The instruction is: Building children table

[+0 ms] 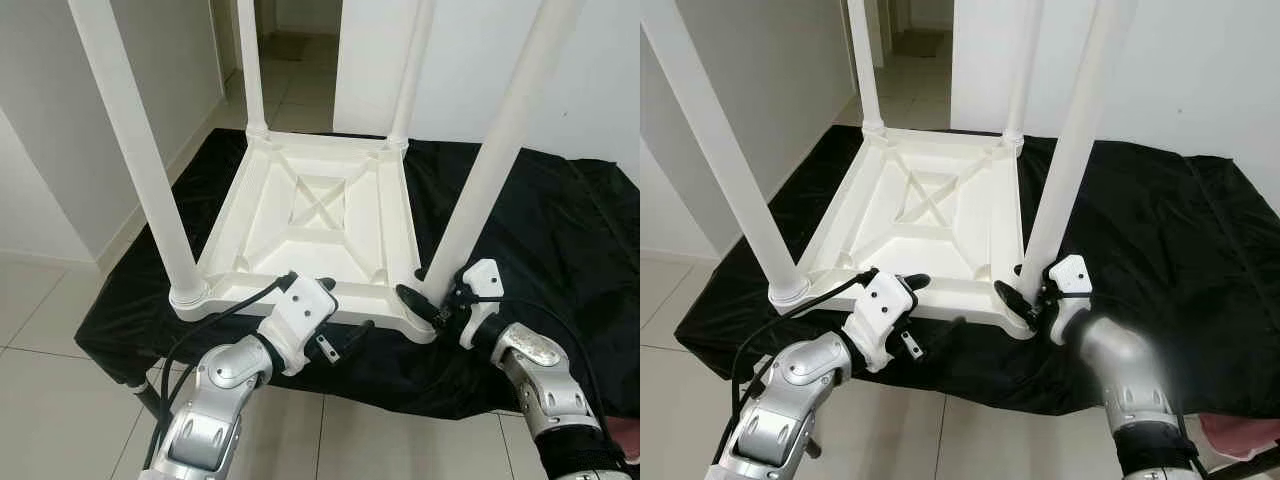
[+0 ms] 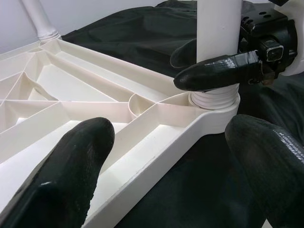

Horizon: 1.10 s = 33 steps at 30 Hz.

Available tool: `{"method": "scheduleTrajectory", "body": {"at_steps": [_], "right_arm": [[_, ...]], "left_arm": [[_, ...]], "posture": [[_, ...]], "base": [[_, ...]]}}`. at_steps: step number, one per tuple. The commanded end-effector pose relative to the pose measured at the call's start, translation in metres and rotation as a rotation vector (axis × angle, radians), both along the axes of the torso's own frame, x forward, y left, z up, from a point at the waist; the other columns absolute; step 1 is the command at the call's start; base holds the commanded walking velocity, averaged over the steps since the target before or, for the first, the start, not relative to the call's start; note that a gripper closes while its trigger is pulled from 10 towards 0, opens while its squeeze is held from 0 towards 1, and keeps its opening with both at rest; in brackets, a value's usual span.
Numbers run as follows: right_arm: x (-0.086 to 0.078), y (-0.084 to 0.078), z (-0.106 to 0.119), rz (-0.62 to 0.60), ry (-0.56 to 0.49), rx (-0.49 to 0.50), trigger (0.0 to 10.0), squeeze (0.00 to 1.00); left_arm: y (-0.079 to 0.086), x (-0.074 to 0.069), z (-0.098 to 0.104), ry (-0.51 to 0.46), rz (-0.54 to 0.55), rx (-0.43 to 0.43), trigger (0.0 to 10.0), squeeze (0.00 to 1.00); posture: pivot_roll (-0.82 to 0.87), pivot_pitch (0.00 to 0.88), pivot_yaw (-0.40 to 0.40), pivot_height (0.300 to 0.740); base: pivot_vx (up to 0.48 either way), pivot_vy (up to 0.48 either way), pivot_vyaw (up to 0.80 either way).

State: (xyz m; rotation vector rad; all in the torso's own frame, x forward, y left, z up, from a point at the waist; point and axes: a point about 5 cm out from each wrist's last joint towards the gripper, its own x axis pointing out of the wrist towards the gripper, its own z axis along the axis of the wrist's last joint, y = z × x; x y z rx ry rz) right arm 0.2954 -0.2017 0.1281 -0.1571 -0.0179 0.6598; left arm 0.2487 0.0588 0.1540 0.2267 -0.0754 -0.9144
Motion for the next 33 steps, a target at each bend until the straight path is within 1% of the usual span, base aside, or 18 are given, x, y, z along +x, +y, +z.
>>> {"method": "scheduleTrajectory", "body": {"at_steps": [1, 3, 4, 7, 8, 9, 10, 13, 15, 16, 19, 21, 24, 26, 27, 29, 33], "right_arm": [[0.0, 0.003, -0.004, 0.009, 0.011, -0.018, 4.8, 0.0], [0.0, 0.003, -0.004, 0.004, 0.008, -0.015, 4.8, 0.0], [-0.002, 0.003, -0.004, -0.006, 0.007, -0.003, 10.0, 0.0], [-0.003, 0.006, -0.004, -0.036, 0.001, 0.007, 10.0, 0.0], [-0.004, 0.007, -0.004, -0.054, -0.004, 0.008, 10.0, 0.0], [-0.005, 0.009, -0.004, -0.102, -0.014, 0.007, 10.0, 0.0], [-0.005, 0.009, -0.004, -0.102, -0.014, 0.007, 10.0, 0.0], [-0.006, 0.013, -0.004, -0.218, -0.034, 0.015, 10.0, 0.0], [-0.009, 0.02, -0.005, -0.301, -0.031, 0.035, 10.0, 0.0], [-0.009, 0.02, -0.005, -0.301, -0.031, 0.035, 10.0, 0.0], [-0.015, 0.029, -0.005, -0.419, -0.016, 0.074, 10.0, 0.0], [-0.019, 0.033, -0.005, -0.505, -0.005, 0.102, 10.0, 0.0], [-0.02, 0.033, -0.005, -0.532, -0.002, 0.11, 10.0, 0.0], [-0.024, 0.037, -0.007, -0.646, 0.005, 0.11, 10.0, 0.0], [-0.026, 0.04, -0.01, -0.714, 0.028, 0.098, 10.0, 0.0], [-0.028, 0.044, -0.014, -0.807, 0.063, 0.078, 10.0, 0.0], [-0.028, 0.049, -0.016, -0.847, 0.084, 0.081, 10.0, 0.0]], "left_arm": [[0.005, 0.007, 0.0, -0.023, 0.148, -0.009, 10.0, 0.0], [0.005, 0.007, 0.0, -0.023, 0.149, -0.009, 10.0, 0.0], [0.004, 0.007, 0.0, -0.024, 0.15, -0.009, 10.0, 0.0], [0.004, 0.007, 0.0, -0.024, 0.15, -0.009, 10.0, 0.0], [0.004, 0.006, 0.0, -0.023, 0.15, -0.008, 10.0, 0.0], [0.003, 0.005, 0.0, -0.022, 0.146, -0.009, 10.0, 0.0], [0.003, 0.005, 0.0, -0.022, 0.146, -0.009, 10.0, 0.0], [0.002, 0.003, -0.002, -0.025, 0.136, -0.006, 10.0, 0.0], [0.004, 0.004, -0.002, -0.025, 0.138, 0.002, 10.0, 0.0], [0.004, 0.004, -0.002, -0.025, 0.138, 0.002, 10.0, 0.0], [0.006, 0.006, -0.002, -0.023, 0.148, 0.0, 10.0, 0.0], [0.006, 0.006, -0.001, -0.023, 0.151, 0.0, 10.0, 0.0], [0.006, 0.005, -0.001, -0.024, 0.151, 0.0, 10.0, 0.0], [0.005, 0.004, -0.002, -0.019, 0.146, 0.0, 10.0, 0.0], [0.005, 0.004, -0.003, -0.018, 0.145, 0.001, 10.0, 0.0], [0.005, 0.004, -0.003, -0.02, 0.147, 0.005, 10.0, 0.0], [0.006, 0.005, -0.002, -0.024, 0.151, 0.006, 10.0, 0.0]], "posture": [[0.0, 0.008, -0.007, 0.74], [0.0, 0.008, -0.007, 0.74], [0.0, 0.016, -0.007, 0.74], [0.0, 0.02, -0.007, 0.74], [0.0, 0.02, -0.007, 0.74], [-0.01, 0.027, -0.001, 0.74], [-0.01, 0.027, -0.001, 0.74], [-0.01, 0.032, -0.002, 0.74], [-0.01, 0.035, -0.004, 0.74], [-0.01, 0.035, -0.004, 0.74], [-0.01, 0.041, -0.003, 0.74], [-0.01, 0.044, -0.002, 0.74], [-0.01, 0.044, -0.002, 0.74], [-0.02, 0.047, -0.001, 0.74], [-0.02, 0.051, -0.004, 0.74], [0.0, 0.046, -0.003, 0.74], [0.0, 0.04, -0.005, 0.74]], "base": [[0.0, 0.0, 0.0], [0.0, 0.0, 0.0], [0.0, 0.0, 0.0], [0.0, 0.0, 0.0], [0.0, 0.0, 0.0], [0.0, 0.0, 0.0], [0.0, 0.0, 0.0], [0.0, 0.0, 0.0], [0.0, 0.0, 0.0], [0.0, 0.0, 0.0], [0.0, 0.0, 0.0], [0.0, 0.0, 0.0], [0.0, 0.0, 0.0], [0.0, 0.0, 0.0], [0.0, 0.0, 0.0], [0.0, 0.0, 0.0], [0.0, 0.0, 0.0]]}}
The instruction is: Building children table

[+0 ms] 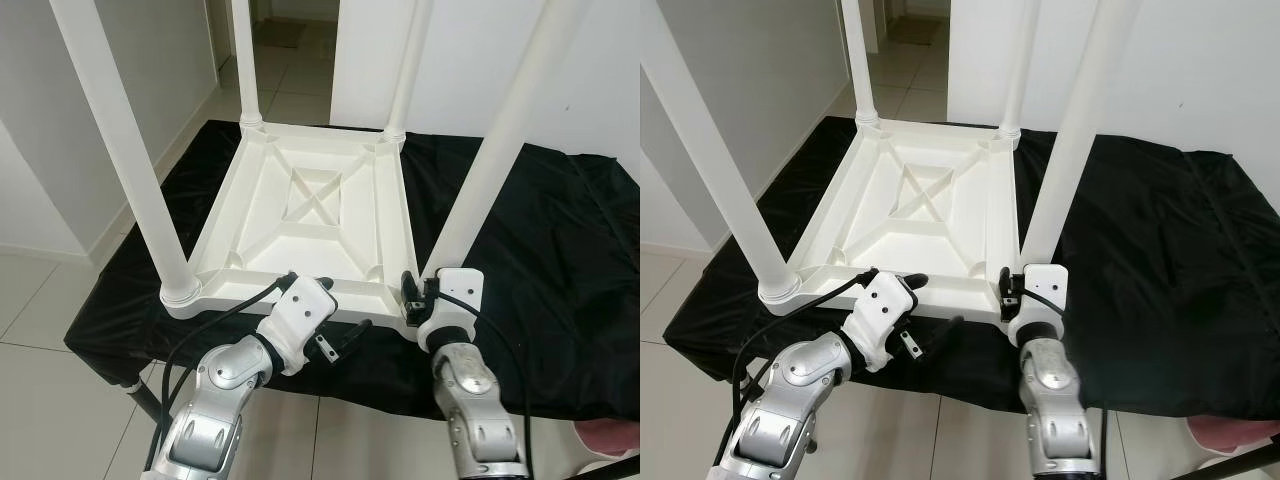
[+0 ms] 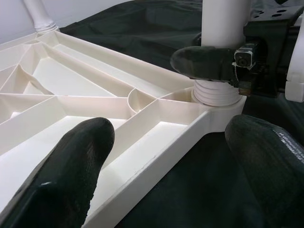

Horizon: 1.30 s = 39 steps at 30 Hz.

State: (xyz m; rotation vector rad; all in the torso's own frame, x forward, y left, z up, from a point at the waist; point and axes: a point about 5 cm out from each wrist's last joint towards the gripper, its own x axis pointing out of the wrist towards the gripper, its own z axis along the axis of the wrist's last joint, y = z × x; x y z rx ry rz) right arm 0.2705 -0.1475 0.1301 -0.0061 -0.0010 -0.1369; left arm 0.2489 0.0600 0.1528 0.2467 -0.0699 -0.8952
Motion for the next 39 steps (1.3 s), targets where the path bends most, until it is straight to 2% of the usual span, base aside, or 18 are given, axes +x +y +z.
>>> {"method": "scheduleTrajectory", "body": {"at_steps": [1, 3, 12, 13, 15, 16, 23, 24, 25, 28, 32, 34, 35, 36, 39], "right_arm": [[-0.002, 0.0, -0.017, -0.046, 0.1, -0.021, 10.0, 0.0], [0.001, 0.006, -0.013, -0.039, 0.079, -0.002, 10.0, 0.0], [0.002, 0.007, -0.006, -0.004, 0.028, -0.01, 10.0, 0.0], [0.001, 0.006, -0.005, 0.009, 0.021, -0.03, 10.0, 0.34], [0.001, 0.006, -0.004, 0.013, 0.02, -0.035, 10.0, 0.34], [0.001, 0.005, -0.004, 0.019, 0.016, -0.036, 10.0, 1.0], [0.0, -0.002, -0.002, 0.066, -0.01, -0.058, 10.0, 1.0], [0.001, -0.003, -0.003, 0.095, -0.011, -0.047, 10.0, 0.73], [0.002, -0.005, -0.002, 0.126, -0.022, -0.038, 10.0, 0.0], [0.002, -0.008, -0.002, 0.168, -0.033, -0.029, 10.0, 0.0], [0.003, -0.014, -0.001, 0.32, -0.046, -0.049, 10.0, 0.0], [0.003, -0.014, -0.001, 0.32, -0.046, -0.049, 10.0, 0.0], [0.003, -0.015, -0.001, 0.345, -0.049, -0.059, 10.0, 0.0], [0.006, -0.02, -0.002, 0.444, -0.05, -0.103, 10.0, 0.0], [0.008, -0.024, -0.002, 0.498, -0.049, -0.117, 10.0, 0.0]], "left_arm": [[0.005, 0.005, 0.0, -0.023, 0.136, -0.013, 10.0, 0.0], [0.007, 0.005, 0.001, -0.027, 0.144, -0.011, 10.0, 0.0], [0.008, 0.008, 0.002, -0.029, 0.154, -0.014, 10.0, 0.0], [0.01, 0.01, 0.002, -0.027, 0.163, -0.018, 10.0, 0.0], [0.01, 0.01, 0.002, -0.026, 0.165, -0.018, 10.0, 0.0], [0.01, 0.01, 0.002, -0.027, 0.166, -0.018, 10.0, 0.0], [0.007, 0.008, 0.0, -0.036, 0.159, -0.006, 10.0, 0.0], [0.007, 0.008, 0.0, -0.039, 0.159, -0.005, 10.0, 0.0], [0.007, 0.009, 0.0, -0.039, 0.159, -0.005, 10.0, 0.0], [0.006, 0.009, 0.0, -0.038, 0.159, -0.007, 10.0, 0.0], [0.005, 0.012, 0.002, -0.047, 0.146, -0.005, 10.0, 0.0], [0.005, 0.012, 0.002, -0.047, 0.146, -0.005, 10.0, 0.0], [0.005, 0.012, 0.002, -0.048, 0.145, -0.005, 10.0, 0.0], [0.006, 0.012, 0.001, -0.051, 0.139, 0.004, 10.0, 0.0], [0.006, 0.012, 0.0, -0.052, 0.137, 0.007, 10.0, 0.0]], "posture": [[0.01, 0.036, -0.003, 0.74], [0.01, 0.031, -0.003, 0.74], [0.02, 0.012, -0.012, 0.74], [0.01, 0.012, -0.013, 0.74], [0.01, 0.014, -0.014, 0.74], [0.01, 0.017, -0.016, 0.74], [0.01, 0.012, -0.017, 0.74], [0.01, 0.007, -0.018, 0.74], [0.0, 0.0, -0.016, 0.74], [0.01, 0.0, -0.014, 0.74], [0.01, 0.0, -0.014, 0.74], [0.01, 0.0, -0.014, 0.74], [0.01, 0.0, -0.014, 0.74], [0.0, 0.0, -0.011, 0.74], [0.01, 0.0, -0.01, 0.74]], "base": [[0.0, 0.0, 0.0], [0.0, 0.0, 0.0], [0.0, 0.0, 0.0], [0.0, 0.0, 0.0], [0.0, 0.0, 0.0], [0.0, 0.0, 0.0], [0.0, 0.0, 0.0], [0.0, 0.0, 0.0], [0.0, 0.0, 0.0], [0.0, 0.0, 0.0], [0.0, 0.0, 0.0], [0.0, 0.0, 0.0], [0.0, 0.0, 0.0], [0.0, 0.0, 0.0], [0.0, 0.0, 0.0]]}}
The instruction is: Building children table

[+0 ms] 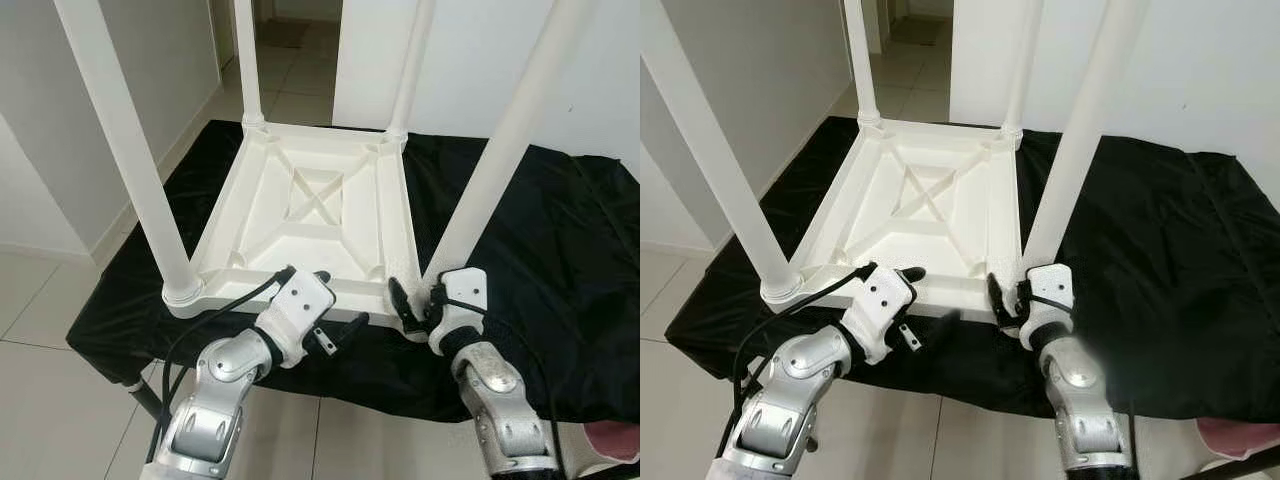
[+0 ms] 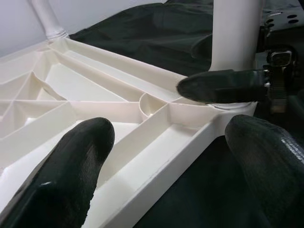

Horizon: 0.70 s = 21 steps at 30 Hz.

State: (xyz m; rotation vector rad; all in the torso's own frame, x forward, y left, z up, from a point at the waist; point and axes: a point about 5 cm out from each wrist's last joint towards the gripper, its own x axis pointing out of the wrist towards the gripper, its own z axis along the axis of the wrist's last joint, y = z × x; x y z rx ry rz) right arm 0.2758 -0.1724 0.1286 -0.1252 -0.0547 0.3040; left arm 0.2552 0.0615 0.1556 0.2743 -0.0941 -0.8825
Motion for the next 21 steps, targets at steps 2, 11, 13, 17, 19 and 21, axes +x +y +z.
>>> {"method": "scheduleTrajectory", "body": {"at_steps": [2, 11, 13, 17, 19, 21], "right_arm": [[0.004, -0.003, -0.001, 0.078, -0.004, -0.015, 10.0, 0.0], [0.013, -0.015, 0.0, 0.197, -0.021, -0.09, 0.3, 0.0], [0.014, -0.017, 0.0, 0.215, -0.021, -0.096, 0.0, 0.0], [0.015, -0.018, 0.0, 0.234, -0.02, -0.103, 0.0, 0.0], [0.016, -0.019, -0.002, 0.239, -0.019, -0.101, 0.0, 0.0], [0.016, -0.02, -0.004, 0.238, -0.019, -0.101, 0.0, 0.0]], "left_arm": [[0.004, 0.005, -0.003, -0.015, 0.126, -0.01, 10.0, 0.0], [-0.002, -0.007, -0.021, 0.106, 0.027, -0.017, 10.0, 0.0], [-0.003, -0.008, -0.025, 0.117, 0.016, -0.007, 10.0, 0.0], [-0.006, -0.009, -0.027, 0.126, 0.009, -0.009, 10.0, 0.0], [-0.006, -0.009, -0.026, 0.124, 0.007, -0.01, 10.0, 0.0], [-0.007, -0.009, -0.026, 0.121, 0.005, -0.011, 10.0, 0.0]], "posture": [[0.01, 0.0, -0.01, 0.74], [0.01, 0.0, -0.008, 0.74], [0.01, 0.0, -0.008, 0.74], [0.01, 0.0, -0.007, 0.74], [0.01, 0.0, -0.007, 0.74], [0.01, 0.0, -0.007, 0.74]], "base": [[0.0, 0.0, 0.0], [0.0, 0.0, 0.0], [0.0, 0.0, 0.0], [0.0, 0.0, 0.0], [0.0, 0.0, 0.0], [0.0, 0.0, 0.0]]}}
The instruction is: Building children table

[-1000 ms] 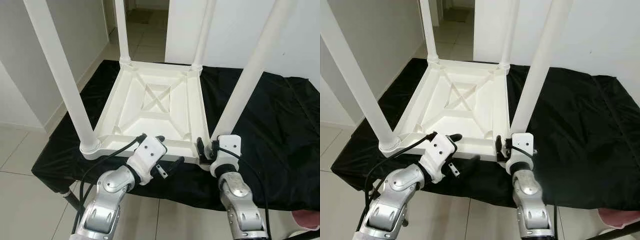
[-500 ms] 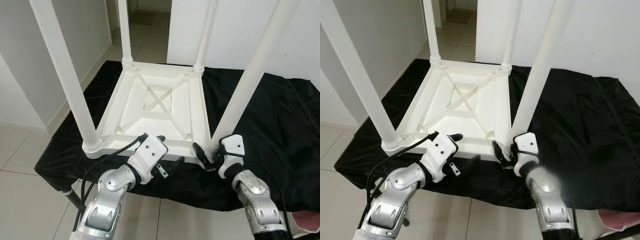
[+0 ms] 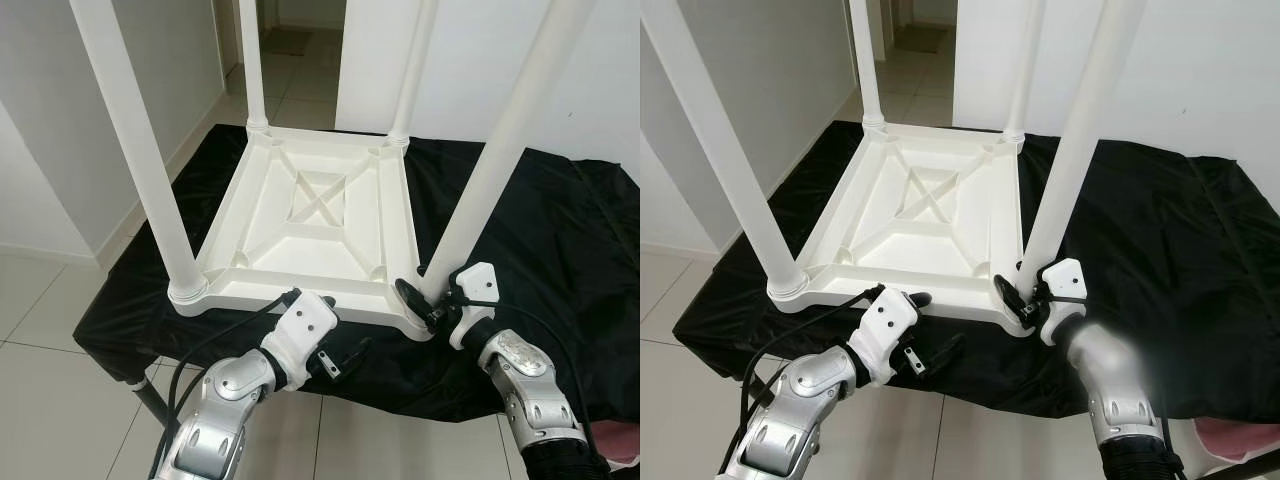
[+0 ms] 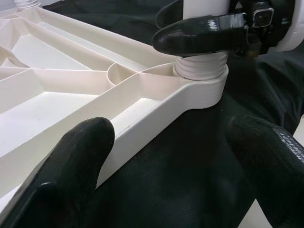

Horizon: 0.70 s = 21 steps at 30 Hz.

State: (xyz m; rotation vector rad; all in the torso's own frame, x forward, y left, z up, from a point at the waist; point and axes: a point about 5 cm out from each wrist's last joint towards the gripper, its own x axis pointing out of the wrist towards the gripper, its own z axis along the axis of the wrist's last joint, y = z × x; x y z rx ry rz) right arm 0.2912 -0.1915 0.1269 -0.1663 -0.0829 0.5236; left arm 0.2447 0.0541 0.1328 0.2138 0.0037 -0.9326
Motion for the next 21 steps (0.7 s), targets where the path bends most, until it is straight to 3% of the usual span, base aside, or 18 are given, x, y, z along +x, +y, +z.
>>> {"method": "scheduleTrajectory", "body": {"at_steps": [1, 3, 4, 21], "right_arm": [[0.0, -0.001, -0.003, 0.008, -0.003, -0.054, 7.5, 0.0], [-0.001, -0.001, -0.004, 0.001, -0.002, -0.051, 7.5, 0.0], [-0.001, -0.001, -0.005, -0.02, 0.001, -0.033, 10.0, 0.0], [-0.006, 0.009, -0.003, -0.293, 0.026, 0.059, 10.0, 0.0]], "left_arm": [[0.0, 0.002, -0.003, 0.004, 0.042, 0.001, 10.0, 0.0], [0.001, 0.002, -0.003, 0.002, 0.042, 0.003, 10.0, 0.0], [0.002, 0.003, -0.002, 0.0, 0.043, 0.006, 10.0, 0.0], [0.0, 0.004, -0.003, -0.007, 0.029, 0.016, 10.0, 0.0]], "posture": [[0.01, 0.0, -0.007, 0.74], [0.01, 0.0, -0.007, 0.74], [0.01, 0.0, -0.006, 0.74], [0.0, 0.0, -0.003, 0.74]], "base": [[0.0, 0.0, 0.0], [0.0, 0.0, 0.0], [0.0, 0.0, 0.0], [0.0, 0.0, 0.0]]}}
